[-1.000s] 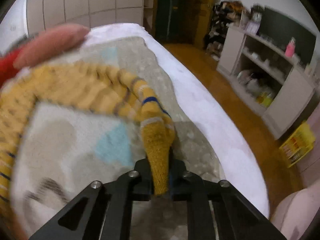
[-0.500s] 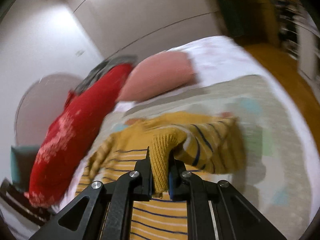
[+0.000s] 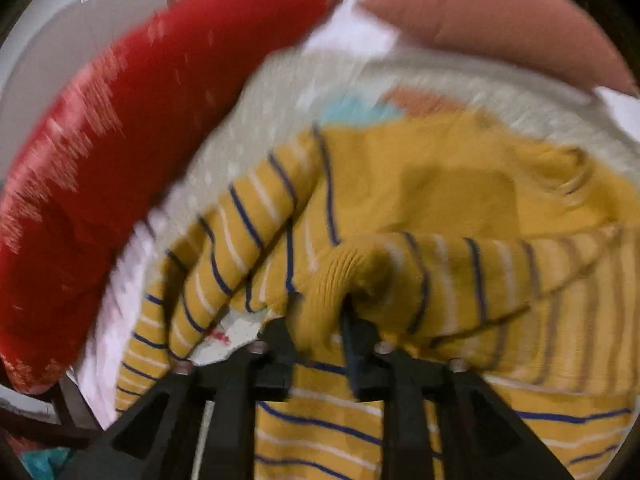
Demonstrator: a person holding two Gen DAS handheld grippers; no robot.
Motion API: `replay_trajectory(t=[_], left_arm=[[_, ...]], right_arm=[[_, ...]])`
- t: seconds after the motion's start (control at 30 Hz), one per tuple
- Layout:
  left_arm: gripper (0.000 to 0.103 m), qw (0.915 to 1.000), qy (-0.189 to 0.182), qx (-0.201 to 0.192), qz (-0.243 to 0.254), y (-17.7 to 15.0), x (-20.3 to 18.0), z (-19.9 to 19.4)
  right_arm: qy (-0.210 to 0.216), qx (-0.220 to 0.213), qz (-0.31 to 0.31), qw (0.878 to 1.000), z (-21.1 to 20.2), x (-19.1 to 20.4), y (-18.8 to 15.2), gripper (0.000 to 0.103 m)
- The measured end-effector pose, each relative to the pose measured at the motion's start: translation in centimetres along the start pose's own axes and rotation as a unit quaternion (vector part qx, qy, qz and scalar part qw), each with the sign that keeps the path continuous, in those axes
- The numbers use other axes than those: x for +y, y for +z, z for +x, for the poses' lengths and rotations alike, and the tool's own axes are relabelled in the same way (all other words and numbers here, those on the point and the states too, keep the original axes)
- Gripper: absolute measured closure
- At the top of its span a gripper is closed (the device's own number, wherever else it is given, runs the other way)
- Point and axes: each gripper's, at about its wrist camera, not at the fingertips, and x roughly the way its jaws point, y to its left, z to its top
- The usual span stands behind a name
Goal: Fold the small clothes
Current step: 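Grasp the cuff with the right tool and lay the sleeve across the body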
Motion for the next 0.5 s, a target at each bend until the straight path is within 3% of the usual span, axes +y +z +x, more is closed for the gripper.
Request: replay_trajectory(t=[0.03, 0.17, 0.2, 0.3, 0.37, 0.47, 0.5], left_arm=[[0.026, 1.0, 0.002, 0.0, -0.001, 0.0, 0.2, 0.0], [0.026, 0.9999, 0.0, 0.004, -0.01, 0.3, 0.3, 0.5], [0.026, 0.9999, -0.002, 0.005, -0.011, 0.3, 0.2, 0.7], [0.026, 0.9999, -0.01, 0.009, -0.007, 0.1, -0.5, 1.1], [0.026, 0.9998, -0.016, 0.014, -0.001, -0.1, -1.0, 1.3], [0.026, 0.9996, -0.019, 0.019, 0.009, -0.3, -1.7, 1.5], [0.026, 0.9996, -0.018, 0.019, 0.011, -0.2, -1.7, 1.6]], right_arm=[[0.011, -0.005, -0.009, 1.0, 0.0, 0.4, 0.1, 0.074], [0.058, -0.073, -0.018, 0.995, -4.1, 1.0, 0.0, 0.039], [0.052, -0.097, -0.011, 0.994, -5.6, 0.5, -0.2, 0.038], [0.011, -0.136, 0.008, 0.991, -8.2, -1.1, -0.7, 0.038], [-0.04, -0.128, 0.009, 0.991, -8.2, -2.1, -0.9, 0.039], [-0.098, -0.106, -0.008, 0.989, -7.4, -3.6, -1.7, 0.063], [-0.106, -0.099, -0.008, 0.989, -6.9, -4.0, -2.1, 0.066]])
